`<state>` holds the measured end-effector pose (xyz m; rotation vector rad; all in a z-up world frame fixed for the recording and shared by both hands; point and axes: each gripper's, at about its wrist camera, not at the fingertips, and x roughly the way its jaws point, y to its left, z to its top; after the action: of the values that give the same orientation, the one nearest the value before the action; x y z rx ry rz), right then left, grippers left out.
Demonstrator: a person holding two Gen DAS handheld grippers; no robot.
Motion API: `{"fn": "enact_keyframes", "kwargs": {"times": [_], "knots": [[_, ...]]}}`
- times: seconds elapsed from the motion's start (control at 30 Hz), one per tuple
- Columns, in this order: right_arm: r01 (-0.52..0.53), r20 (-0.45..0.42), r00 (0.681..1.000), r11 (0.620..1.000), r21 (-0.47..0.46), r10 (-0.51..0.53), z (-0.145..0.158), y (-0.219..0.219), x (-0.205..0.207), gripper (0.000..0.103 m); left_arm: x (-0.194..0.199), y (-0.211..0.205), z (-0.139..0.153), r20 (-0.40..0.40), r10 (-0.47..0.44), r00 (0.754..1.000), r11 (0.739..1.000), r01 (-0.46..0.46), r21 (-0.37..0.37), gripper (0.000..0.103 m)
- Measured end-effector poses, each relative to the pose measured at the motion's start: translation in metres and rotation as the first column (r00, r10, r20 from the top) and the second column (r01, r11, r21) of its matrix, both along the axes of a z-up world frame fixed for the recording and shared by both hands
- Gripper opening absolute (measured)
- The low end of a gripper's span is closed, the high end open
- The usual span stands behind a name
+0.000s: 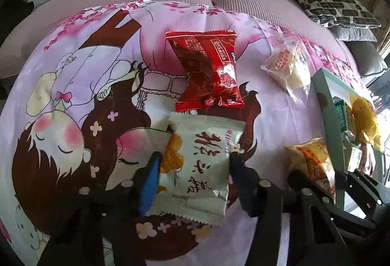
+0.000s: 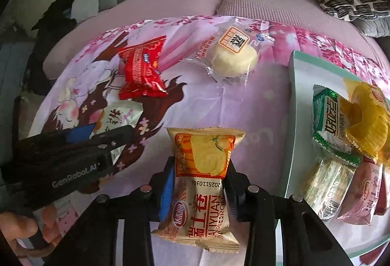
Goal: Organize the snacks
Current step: 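Carry both bags over the tray and open both grippers to release them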
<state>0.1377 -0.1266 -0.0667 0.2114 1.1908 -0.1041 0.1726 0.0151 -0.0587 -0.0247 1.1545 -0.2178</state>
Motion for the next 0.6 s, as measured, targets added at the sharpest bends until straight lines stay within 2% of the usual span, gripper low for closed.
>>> {"fn": "enact_keyframes", "kwargs": {"times": [0.13,0.33,0.6], "knots": [[-0.008,0.024,1.0,1.0,0.016,0.008,0.011,0.003,-0.005,0.039,-0.007,0.004,0.007,0.005,0.014,1.0,1.0,-0.013,-0.015,0.054],[0.004,0.063,0.998,1.0,0.023,-0.006,0.036,-0.003,-0.02,0.039,-0.026,0.004,0.036,0.047,0.039,0.998,0.999,-0.037,-0.04,0.054],[0.072,0.116,0.99,0.997,0.028,-0.075,0.071,-0.039,-0.054,0.039,-0.052,-0.037,0.083,0.115,-0.029,0.993,0.997,0.037,-0.066,0.054]]}}
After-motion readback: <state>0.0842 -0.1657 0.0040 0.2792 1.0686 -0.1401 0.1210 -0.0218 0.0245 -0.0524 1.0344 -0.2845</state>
